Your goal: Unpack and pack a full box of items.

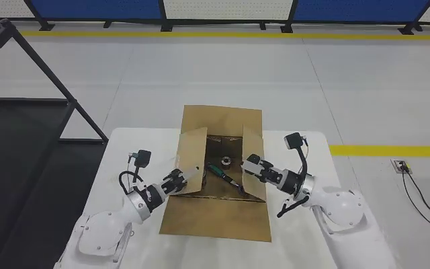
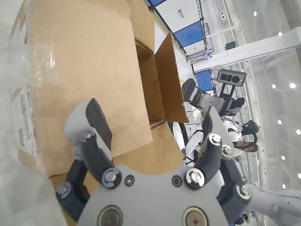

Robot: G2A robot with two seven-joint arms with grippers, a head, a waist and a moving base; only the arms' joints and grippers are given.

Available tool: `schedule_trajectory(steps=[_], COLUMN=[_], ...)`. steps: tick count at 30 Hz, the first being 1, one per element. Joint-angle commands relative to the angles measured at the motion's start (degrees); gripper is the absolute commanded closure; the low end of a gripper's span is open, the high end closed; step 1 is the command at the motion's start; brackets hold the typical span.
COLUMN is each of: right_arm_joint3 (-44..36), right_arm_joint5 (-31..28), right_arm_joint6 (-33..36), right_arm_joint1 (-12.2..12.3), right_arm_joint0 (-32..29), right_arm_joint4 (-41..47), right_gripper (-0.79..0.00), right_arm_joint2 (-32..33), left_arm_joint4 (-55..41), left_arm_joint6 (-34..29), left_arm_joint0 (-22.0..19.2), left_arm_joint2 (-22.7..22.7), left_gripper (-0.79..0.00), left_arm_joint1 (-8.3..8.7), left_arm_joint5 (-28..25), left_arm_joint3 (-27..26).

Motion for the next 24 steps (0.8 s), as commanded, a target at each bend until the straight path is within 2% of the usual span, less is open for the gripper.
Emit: schedule_trajectory(steps=[1,13,24], right_arm_joint3=[0.78,7.30,9.75], right_arm_joint5=[-0.06,0.06,1.48], right_arm_joint6=[0.00,-1.31,-2.33], right_arm_joint1=[-0.03,-0.59,-0.50], right_arm_joint0=[0.53,3.61,4.70], right_arm_joint4=[0.04,0.53,-0.64], right_gripper=[-0.785,-0.785,-0.785], right_arm_joint2=[-0.80,-6.12,-7.21], left_arm_joint4=[0.16,0.42,0.45], left_arm_joint6=[-0.06,-0.18,-0.13], left_arm_joint0=[-0.18,-1.47,-1.48], left_arm_joint2=[0.31,2.08,2.15], left_gripper=[-0.785,-0.785,-0.785], left_arm_joint1=[0.07,0.38,0.40], left_arm_joint5=[0.05,0.84,0.85], left_arm_joint3=[0.28,2.02,2.02])
